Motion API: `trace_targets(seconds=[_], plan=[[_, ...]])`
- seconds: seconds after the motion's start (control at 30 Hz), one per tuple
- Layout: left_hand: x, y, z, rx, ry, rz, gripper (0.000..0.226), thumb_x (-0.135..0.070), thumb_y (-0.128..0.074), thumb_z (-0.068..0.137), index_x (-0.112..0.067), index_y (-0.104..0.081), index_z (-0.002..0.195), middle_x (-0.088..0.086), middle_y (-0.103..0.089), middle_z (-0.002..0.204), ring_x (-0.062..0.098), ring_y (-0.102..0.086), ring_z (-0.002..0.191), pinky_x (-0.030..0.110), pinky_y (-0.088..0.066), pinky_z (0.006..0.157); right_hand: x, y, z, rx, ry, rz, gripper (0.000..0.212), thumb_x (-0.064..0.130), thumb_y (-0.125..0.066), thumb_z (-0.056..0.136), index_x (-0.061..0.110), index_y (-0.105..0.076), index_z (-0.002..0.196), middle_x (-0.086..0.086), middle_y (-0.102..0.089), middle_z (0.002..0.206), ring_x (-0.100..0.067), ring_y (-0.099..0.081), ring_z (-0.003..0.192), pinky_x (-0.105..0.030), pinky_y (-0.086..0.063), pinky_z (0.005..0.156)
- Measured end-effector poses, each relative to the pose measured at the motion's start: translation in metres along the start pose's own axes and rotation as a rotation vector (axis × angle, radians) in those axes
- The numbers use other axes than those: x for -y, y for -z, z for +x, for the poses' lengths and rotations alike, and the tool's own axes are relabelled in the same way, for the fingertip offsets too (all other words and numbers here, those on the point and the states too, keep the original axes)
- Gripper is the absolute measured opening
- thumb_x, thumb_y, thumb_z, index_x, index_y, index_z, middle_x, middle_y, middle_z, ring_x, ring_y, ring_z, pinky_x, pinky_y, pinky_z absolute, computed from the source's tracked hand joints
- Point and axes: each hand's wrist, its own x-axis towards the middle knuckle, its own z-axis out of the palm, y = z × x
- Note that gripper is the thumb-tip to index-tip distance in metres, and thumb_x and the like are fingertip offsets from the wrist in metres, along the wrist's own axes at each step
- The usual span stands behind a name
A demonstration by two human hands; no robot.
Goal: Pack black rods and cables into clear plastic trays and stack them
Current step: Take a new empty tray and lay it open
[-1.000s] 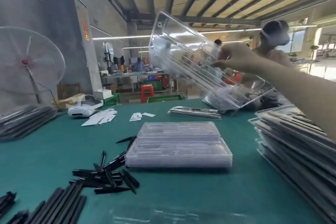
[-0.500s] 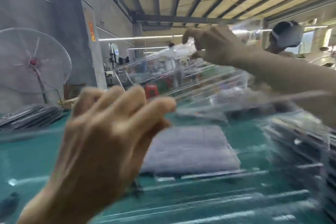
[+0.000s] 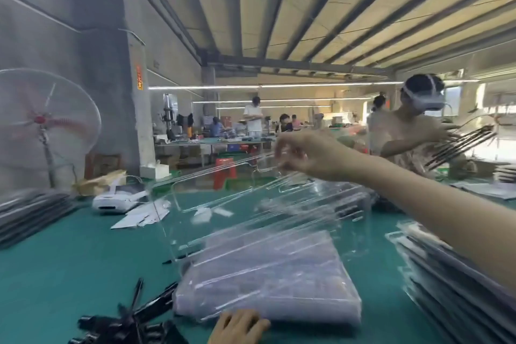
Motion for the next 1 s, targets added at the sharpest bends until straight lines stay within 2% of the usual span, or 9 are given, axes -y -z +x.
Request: trace_targets(seconds=[0.03,0.1,0.23,0.33,0.43,0.5,0.7,0.83,1.0], plan=[[0.004,0.003,-0.006,0.198,-0.137,-0.029,0.034,-0.018,-0.047,0.091,-0.002,-0.05,0.12,0.012,-0.032,0.119,0.015,-0.055,0.103,0.022,-0.037,0.088,-0.002,-0.013,-0.003,-0.014,-0.015,0.022,0.008,0.023,-0.057,0.094,0.031,-0.055,0.092,0.008,-0.061,0.082,-0.008,-0.054,0.075,-0.043,-0.045,0.093],[0.029,-0.015,-0.027,0.029,-0.114,-0.024,0.049,-0.044,-0.06,0.065,-0.02,-0.047,0.105,0.001,-0.039,0.106,0.015,-0.053,0.086,0.023,-0.04,0.072,-0.013,-0.036,-0.002,-0.081,-0.081,0.076,0.014,0.029,-0.054,0.095,0.035,-0.049,0.084,0.017,-0.057,0.072,0.0,-0.049,0.068,-0.044,-0.038,0.095],[0.033,-0.008,-0.031,0.136,-0.111,0.172,0.107,-0.062,-0.074,0.036,-0.027,-0.041,0.131,0.004,-0.022,0.155,0.025,-0.025,0.141,0.039,-0.024,0.105,-0.032,-0.066,0.012,-0.287,-0.249,0.095,0.008,0.033,-0.049,0.097,0.029,-0.055,0.092,0.005,-0.058,0.092,-0.016,-0.051,0.095,-0.039,-0.024,0.098],[0.047,-0.008,-0.011,0.21,-0.052,0.332,0.149,-0.068,-0.078,0.028,-0.031,-0.005,0.152,0.012,0.0,0.16,0.032,0.008,0.147,0.056,-0.006,0.108,-0.032,-0.093,0.023,-0.388,-0.371,-0.089,0.023,0.028,-0.042,0.099,0.031,-0.053,0.119,-0.007,-0.036,0.133,-0.025,-0.028,0.128,-0.044,-0.006,0.107],[0.045,-0.02,0.006,0.364,0.06,0.281,0.125,-0.065,-0.068,0.067,-0.045,0.034,0.137,0.005,0.007,0.161,0.028,0.022,0.143,0.066,0.008,0.106,-0.025,-0.13,0.025,-0.388,-0.325,-0.187,0.062,0.025,-0.038,0.099,0.042,-0.006,0.15,-0.013,0.024,0.154,-0.033,0.024,0.14,-0.065,0.017,0.107],[0.049,-0.032,0.013,0.54,0.131,0.227,0.092,-0.06,-0.05,0.086,-0.054,0.026,0.138,-0.003,0.018,0.159,0.028,0.017,0.146,0.071,0.014,0.104,-0.026,-0.158,0.017,-0.243,-0.239,-0.209,0.081,0.032,-0.044,0.098,0.041,0.022,0.145,-0.014,0.048,0.142,-0.033,0.045,0.13,-0.067,0.023,0.101],[0.058,-0.047,0.016,0.653,0.167,0.149,0.073,-0.084,-0.021,0.077,-0.062,0.008,0.14,-0.004,0.008,0.161,0.026,0.007,0.148,0.067,0.01,0.108,-0.055,-0.249,-0.044,0.603,-0.472,-0.048,0.058,0.056,-0.021,0.099,0.046,0.007,0.148,-0.004,0.027,0.156,-0.04,0.021,0.142,-0.074,0.003,0.106],[0.061,-0.047,0.016,0.594,0.182,0.071,0.081,-0.087,0.013,0.05,-0.067,0.017,0.128,-0.008,-0.005,0.161,0.018,-0.002,0.148,0.064,0.008,0.11,-0.06,-0.257,-0.06,0.627,-0.51,0.001,0.057,0.063,-0.017,0.096,0.048,-0.001,0.149,0.003,0.019,0.158,-0.034,0.013,0.146,-0.067,0.012,0.108],[0.068,-0.044,0.01,0.468,0.294,0.029,0.099,-0.094,0.0,0.056,-0.051,0.015,0.144,-0.012,-0.022,0.141,0.01,-0.017,0.139,0.065,0.011,0.108,-0.06,-0.23,-0.071,0.435,-0.379,0.181,0.049,0.051,-0.02,0.101,0.039,-0.021,0.149,0.003,-0.01,0.161,-0.013,-0.008,0.147,-0.051,0.007,0.116]])
